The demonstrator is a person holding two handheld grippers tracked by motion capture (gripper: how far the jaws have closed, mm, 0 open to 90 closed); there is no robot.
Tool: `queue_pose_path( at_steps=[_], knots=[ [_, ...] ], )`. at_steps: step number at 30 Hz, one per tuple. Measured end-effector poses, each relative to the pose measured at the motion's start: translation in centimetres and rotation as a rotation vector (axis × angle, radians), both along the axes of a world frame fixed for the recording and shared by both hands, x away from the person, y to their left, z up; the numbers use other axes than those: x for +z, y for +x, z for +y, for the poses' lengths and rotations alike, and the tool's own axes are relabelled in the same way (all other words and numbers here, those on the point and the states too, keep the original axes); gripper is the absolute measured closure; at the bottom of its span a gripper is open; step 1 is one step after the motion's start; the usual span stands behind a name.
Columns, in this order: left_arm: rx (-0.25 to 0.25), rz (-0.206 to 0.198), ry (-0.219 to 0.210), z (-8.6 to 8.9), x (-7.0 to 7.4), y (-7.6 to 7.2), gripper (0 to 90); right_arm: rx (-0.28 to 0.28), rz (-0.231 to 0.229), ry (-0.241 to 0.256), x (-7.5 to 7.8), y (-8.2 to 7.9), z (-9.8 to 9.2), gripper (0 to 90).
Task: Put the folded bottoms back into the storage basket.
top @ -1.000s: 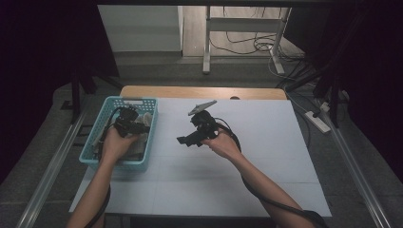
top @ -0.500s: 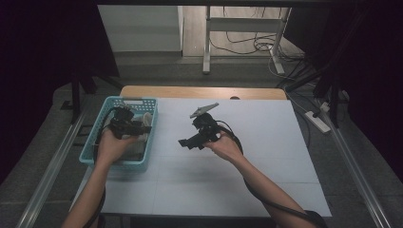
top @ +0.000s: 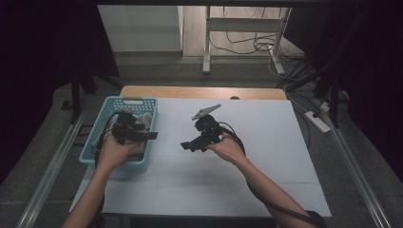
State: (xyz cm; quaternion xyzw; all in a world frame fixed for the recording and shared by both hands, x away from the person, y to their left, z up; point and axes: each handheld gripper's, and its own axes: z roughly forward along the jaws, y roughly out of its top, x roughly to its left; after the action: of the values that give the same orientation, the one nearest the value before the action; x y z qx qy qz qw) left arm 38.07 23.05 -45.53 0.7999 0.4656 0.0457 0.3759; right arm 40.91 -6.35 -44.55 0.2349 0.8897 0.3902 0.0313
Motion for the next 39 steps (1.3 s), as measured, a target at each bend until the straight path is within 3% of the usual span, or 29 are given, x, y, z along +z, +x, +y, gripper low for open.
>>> queue_pose_path(
  at_steps=[2,10,14,21,39],
  knots=[
    [-0.010,0.000,-0.020,-0.2,-0.1,-0.4,19.2,0.002,-0.002,-0.003,-0.1,-0.1,0.0,2.1],
    [-0.036,-0.040,-0.032,-1.2,0.3,-2.1,11.6,0.018,-0.032,0.023,0.5,-0.7,-0.1,2.1],
    [-0.045,-0.057,-0.062,-1.6,0.6,-2.8,9.4,0.016,-0.049,0.036,0.8,-0.9,-0.3,2.1],
    [-0.066,-0.072,-0.075,-2.0,0.4,-4.0,6.7,0.012,-0.052,0.028,0.7,-1.1,-0.8,1.4],
    [-0.092,-0.092,-0.117,-1.3,0.2,-8.2,1.1,0.029,-0.060,0.034,1.0,-2.1,-0.7,1.4]
  ],
)
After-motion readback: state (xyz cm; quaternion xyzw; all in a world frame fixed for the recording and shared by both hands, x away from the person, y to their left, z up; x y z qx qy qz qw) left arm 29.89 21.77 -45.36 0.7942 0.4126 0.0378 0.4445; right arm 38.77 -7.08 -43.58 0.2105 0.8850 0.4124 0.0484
